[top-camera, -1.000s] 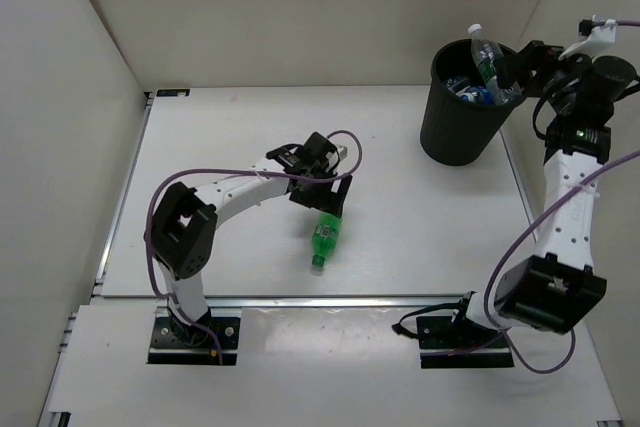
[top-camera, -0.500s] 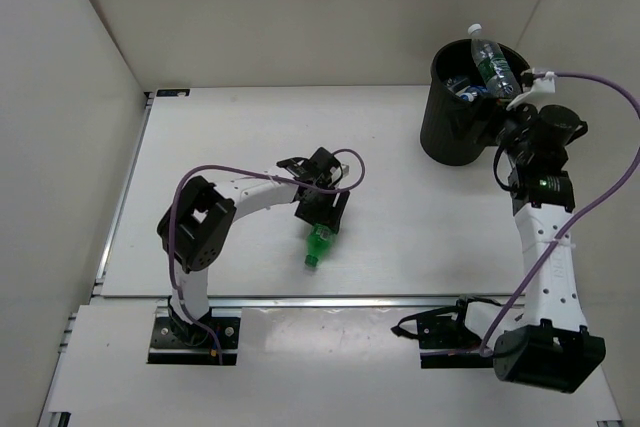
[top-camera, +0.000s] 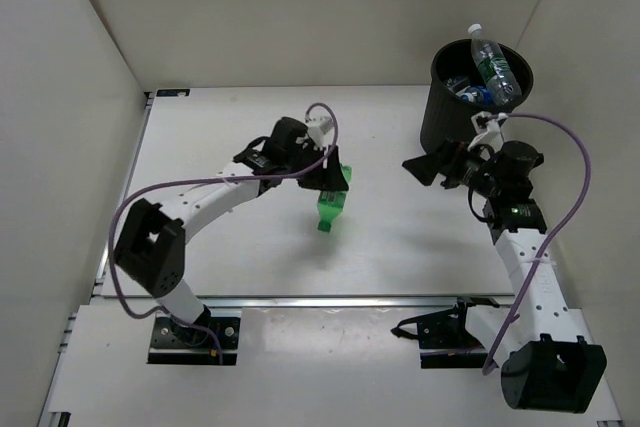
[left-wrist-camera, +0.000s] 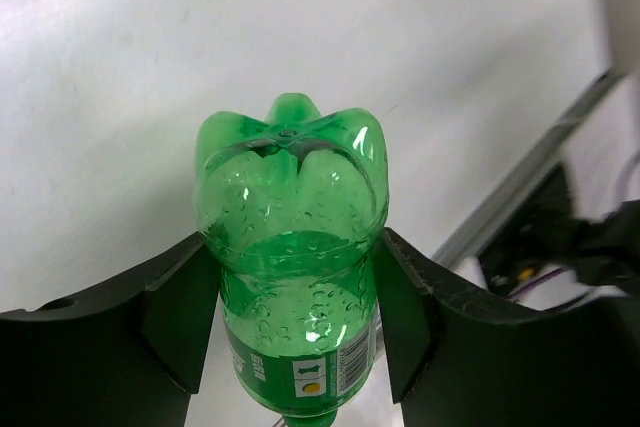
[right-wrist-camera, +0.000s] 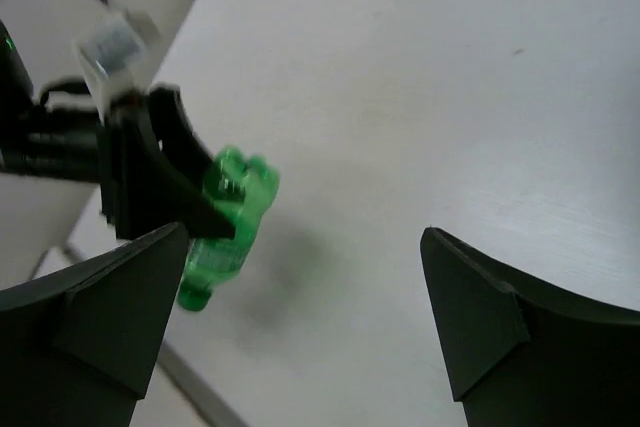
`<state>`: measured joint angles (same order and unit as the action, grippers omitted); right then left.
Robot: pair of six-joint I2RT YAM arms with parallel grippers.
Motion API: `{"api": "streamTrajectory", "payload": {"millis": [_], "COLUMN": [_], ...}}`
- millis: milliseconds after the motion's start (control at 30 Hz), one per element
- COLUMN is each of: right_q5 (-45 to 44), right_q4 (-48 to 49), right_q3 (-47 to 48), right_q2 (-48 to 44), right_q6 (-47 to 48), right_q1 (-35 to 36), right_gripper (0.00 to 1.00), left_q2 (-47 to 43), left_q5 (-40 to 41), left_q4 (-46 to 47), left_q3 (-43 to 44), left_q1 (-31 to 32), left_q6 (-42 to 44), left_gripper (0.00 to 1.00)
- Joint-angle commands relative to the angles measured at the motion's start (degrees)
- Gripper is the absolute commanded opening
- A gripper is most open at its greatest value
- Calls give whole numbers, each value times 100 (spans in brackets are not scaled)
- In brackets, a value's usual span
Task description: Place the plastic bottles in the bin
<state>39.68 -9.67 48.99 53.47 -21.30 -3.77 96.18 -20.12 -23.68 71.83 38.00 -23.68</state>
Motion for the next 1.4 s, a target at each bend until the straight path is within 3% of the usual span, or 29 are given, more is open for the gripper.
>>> {"api": "streamTrajectory", "payload": {"millis": [0,133,300,433,733,933,1000,1033,1067,1167,1233,1267,1367], "right_q5": [1337,1920,1622,1525,1288,1104,1051,1077,1042,1024,989,937,1006], "right_q4": [1237,3248,3173,3594,4192,4685,4659,4659,4641,4667,4606,4545,4465], "right_q3": [-677,-1471,-1199,-1182,-971,-786,-716,-663,-611,-628,-663,-645,-689], "right_q2": [-267,-268,75,277,716,1051,1173,1183,1218,1218,1166,1131,1051], "right_q6": [-1014,-2236,-1791,-1904,-2054,-2282,-2273,-2256,-2291,-2317,-2247,-2212,-2229], "right_q1": [183,700,1474,1687,2020,2232,2337,2346,2354,2433,2416,2416,2232], "right_gripper": [99,99,100,100,100,98,93,86,70,49,39,35,24], "left_q2": [-801,-1224,-1128,-1250,-1576,-1470,-1479,-1488,-1514,-1515,-1532,-1567,-1672], "left_q5": [-676,-950,-1038,-1222,-696,-757,-643,-599,-503,-432,-423,-423,-414], "left_q4": [1668,3841,4414,4960,4724,4837,4795,4794,4724,4627,4697,4654,4531], "left_q3": [-317,-1021,-846,-1048,-1207,-1259,-1268,-1286,-1268,-1233,-1242,-1268,-1259], "left_q1": [-257,-503,-275,-258,58,111,128,111,181,182,129,164,68], "left_q6": [-836,-2217,-2632,-3071,-2756,-2861,-2800,-2774,-2739,-2651,-2589,-2554,-2466], "left_gripper": [60,59,61,61,62,62,62,62,63,67,79,96,99]}}
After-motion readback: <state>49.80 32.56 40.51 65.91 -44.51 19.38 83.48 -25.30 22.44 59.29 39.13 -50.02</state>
